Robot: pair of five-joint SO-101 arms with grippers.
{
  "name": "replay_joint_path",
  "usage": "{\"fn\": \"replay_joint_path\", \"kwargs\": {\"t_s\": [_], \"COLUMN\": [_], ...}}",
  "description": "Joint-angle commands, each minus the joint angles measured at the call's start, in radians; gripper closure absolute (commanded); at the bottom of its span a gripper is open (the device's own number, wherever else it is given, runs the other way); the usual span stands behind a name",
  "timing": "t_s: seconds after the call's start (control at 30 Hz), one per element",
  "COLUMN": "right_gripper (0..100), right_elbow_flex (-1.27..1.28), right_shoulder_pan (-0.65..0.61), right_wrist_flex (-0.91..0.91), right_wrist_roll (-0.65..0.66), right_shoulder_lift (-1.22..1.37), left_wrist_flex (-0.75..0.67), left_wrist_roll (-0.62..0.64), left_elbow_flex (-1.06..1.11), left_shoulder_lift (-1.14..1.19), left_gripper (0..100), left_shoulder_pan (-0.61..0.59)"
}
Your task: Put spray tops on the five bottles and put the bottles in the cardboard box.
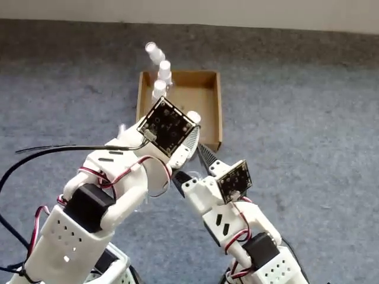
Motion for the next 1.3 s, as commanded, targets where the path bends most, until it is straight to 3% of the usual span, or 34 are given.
{"fn": "replay_joint_path", "kwargs": {"t_s": [0.0,0.13,0.27,0.73,1.07,1.27], "right_gripper": [99.4,99.4,99.4,99.4,99.4,99.4], "right_elbow_flex": [-0.010,-0.010,-0.008,-0.008,-0.008,0.015], "right_shoulder_pan": [0.018,0.018,0.018,0.018,0.018,0.018], "right_wrist_flex": [-0.019,-0.019,-0.019,-0.019,-0.019,-0.022], "right_wrist_roll": [-0.008,-0.008,-0.008,-0.008,-0.008,-0.008], "right_shoulder_lift": [-0.016,-0.016,-0.016,-0.016,-0.016,-0.016], "left_wrist_flex": [0.017,0.029,0.107,0.123,0.112,0.021], "left_wrist_roll": [-0.009,-0.011,-0.012,-0.009,-0.012,-0.009], "left_elbow_flex": [-0.061,-0.127,-0.185,-0.223,-0.228,-0.300], "left_shoulder_lift": [-0.007,-0.007,-0.004,-0.005,-0.005,0.007], "left_gripper": [99,98,90,87,86,86], "left_shoulder_pan": [-0.025,-0.025,-0.025,-0.024,-0.028,-0.067]}}
